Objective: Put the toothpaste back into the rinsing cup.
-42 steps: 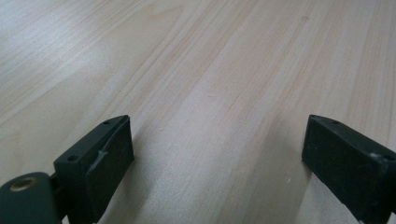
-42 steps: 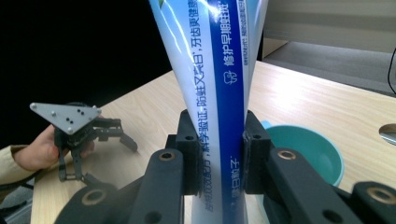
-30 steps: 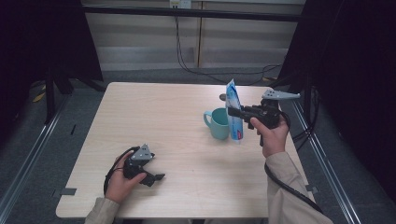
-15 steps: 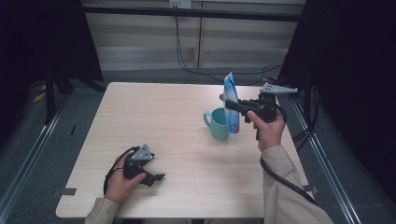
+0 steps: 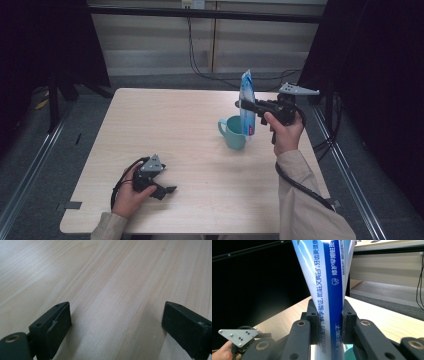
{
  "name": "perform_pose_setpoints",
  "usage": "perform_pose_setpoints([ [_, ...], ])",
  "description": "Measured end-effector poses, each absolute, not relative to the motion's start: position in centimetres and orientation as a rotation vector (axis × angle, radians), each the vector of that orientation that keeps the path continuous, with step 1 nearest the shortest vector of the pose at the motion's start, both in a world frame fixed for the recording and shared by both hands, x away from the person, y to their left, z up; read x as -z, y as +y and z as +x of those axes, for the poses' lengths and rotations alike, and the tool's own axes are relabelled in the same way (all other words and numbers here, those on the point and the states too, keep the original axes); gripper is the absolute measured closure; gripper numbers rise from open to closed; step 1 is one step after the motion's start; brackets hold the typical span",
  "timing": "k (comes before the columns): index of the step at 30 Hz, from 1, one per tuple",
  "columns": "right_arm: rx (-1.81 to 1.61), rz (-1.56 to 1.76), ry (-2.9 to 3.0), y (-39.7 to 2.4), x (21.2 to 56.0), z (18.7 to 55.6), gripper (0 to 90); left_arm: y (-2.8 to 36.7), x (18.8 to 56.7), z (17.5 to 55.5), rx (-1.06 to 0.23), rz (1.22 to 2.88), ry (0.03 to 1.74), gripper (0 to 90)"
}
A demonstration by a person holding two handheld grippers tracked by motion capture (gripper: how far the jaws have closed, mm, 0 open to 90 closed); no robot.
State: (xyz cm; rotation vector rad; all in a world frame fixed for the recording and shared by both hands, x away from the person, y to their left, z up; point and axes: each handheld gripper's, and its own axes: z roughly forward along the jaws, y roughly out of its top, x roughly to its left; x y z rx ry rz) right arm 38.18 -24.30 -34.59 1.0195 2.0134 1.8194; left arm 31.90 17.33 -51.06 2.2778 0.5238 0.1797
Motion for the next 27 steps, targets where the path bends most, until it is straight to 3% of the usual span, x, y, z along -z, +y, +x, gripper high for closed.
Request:
perform_pose_setpoints([
  [27,-1.818,0.992,1.962,-23.4,34.0,40.8,74.1,17.3,51.1,31.9,-0.180,2.275,0.524,8.5],
])
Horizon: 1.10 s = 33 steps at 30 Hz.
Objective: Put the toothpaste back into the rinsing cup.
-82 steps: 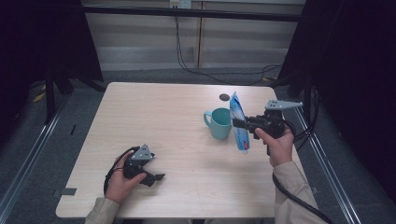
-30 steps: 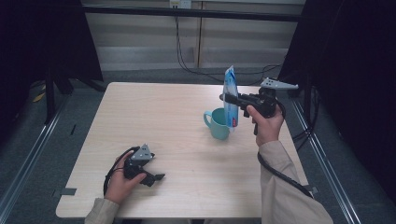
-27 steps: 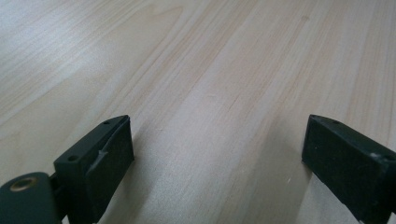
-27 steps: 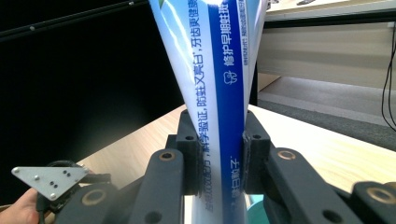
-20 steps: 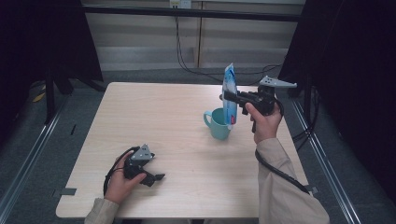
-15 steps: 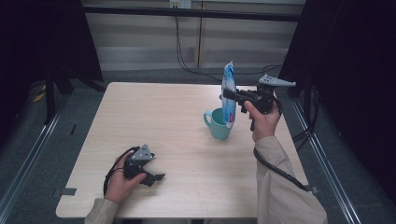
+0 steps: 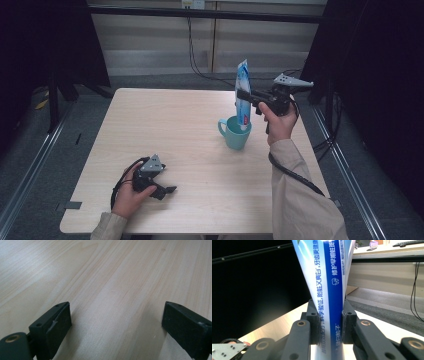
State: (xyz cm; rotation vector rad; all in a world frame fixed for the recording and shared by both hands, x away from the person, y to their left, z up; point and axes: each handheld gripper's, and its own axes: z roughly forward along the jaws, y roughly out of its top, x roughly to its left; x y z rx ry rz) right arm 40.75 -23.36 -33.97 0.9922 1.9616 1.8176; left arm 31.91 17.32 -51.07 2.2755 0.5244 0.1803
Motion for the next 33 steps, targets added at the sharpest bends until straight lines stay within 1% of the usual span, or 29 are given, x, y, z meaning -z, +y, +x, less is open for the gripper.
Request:
perform_pose_setpoints([
  [24,-1.759,1.039,1.934,-22.7,36.8,42.9,73.7,17.3,51.1,31.9,-0.181,2.276,0.525,8.5],
  [33,-1.740,1.041,1.921,-22.6,37.4,43.2,73.6,17.3,51.1,31.9,-0.180,2.278,0.523,8.5],
])
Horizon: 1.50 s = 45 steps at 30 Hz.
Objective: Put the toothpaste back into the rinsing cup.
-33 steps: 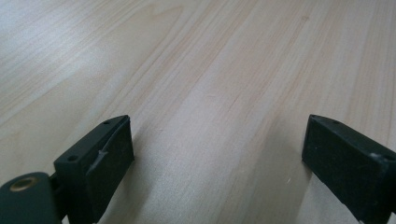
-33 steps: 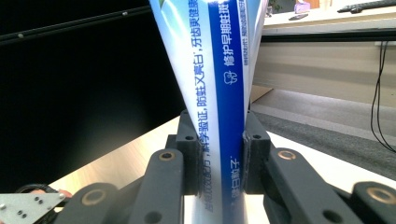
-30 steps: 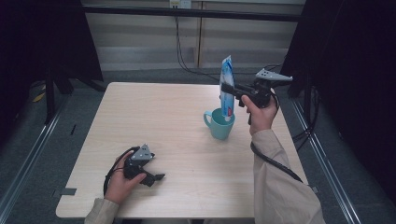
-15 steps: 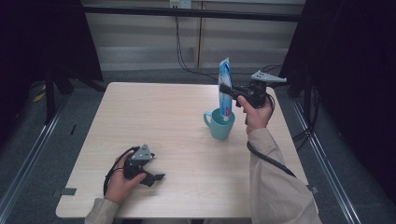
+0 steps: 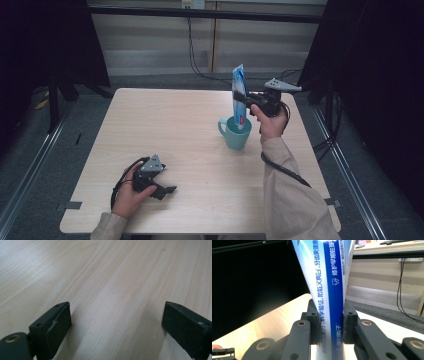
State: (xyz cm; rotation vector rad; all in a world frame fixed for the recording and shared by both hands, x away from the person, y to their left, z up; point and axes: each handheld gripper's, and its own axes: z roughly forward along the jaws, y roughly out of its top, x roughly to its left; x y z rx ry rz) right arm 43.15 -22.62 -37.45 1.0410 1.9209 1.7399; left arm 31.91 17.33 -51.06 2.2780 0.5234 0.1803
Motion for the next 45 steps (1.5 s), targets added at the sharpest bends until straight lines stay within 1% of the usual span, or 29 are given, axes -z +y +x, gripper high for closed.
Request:
perform_pose_setpoints([
  [13,-1.700,1.075,1.922,-22.9,39.1,43.3,73.4,17.3,51.1,31.9,-0.180,2.278,0.524,8.5],
  [45,-1.658,1.095,1.933,-23.3,41.8,42.7,72.3,17.3,51.1,31.9,-0.179,2.279,0.526,8.5],
])
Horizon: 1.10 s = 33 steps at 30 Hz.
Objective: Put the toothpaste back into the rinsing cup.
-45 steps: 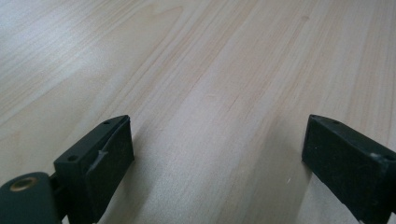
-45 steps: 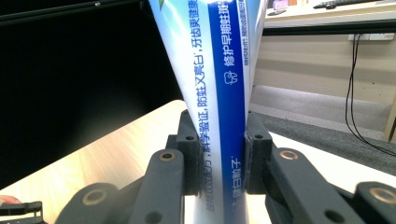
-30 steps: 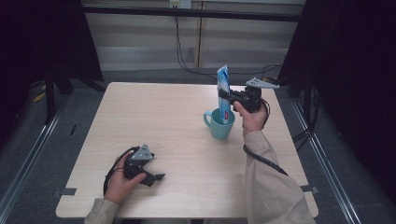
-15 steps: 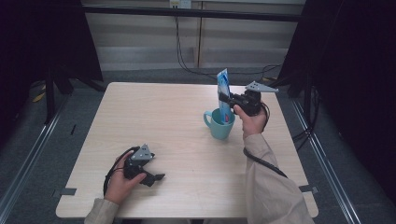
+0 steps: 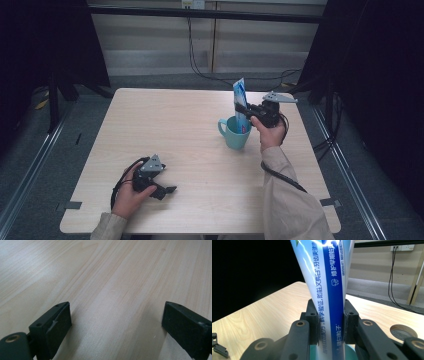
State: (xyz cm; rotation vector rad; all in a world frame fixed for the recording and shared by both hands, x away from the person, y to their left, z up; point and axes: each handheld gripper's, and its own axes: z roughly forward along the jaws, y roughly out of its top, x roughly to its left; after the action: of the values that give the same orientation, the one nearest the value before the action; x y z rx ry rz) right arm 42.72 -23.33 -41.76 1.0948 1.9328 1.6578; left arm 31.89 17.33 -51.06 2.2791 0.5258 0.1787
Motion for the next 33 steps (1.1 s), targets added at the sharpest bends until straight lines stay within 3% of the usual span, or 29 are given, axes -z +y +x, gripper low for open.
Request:
perform_pose_setpoints([
  [33,-1.579,1.132,1.969,-22.9,44.3,42.2,69.6,17.4,51.0,31.9,-0.180,2.284,0.520,8.5],
])
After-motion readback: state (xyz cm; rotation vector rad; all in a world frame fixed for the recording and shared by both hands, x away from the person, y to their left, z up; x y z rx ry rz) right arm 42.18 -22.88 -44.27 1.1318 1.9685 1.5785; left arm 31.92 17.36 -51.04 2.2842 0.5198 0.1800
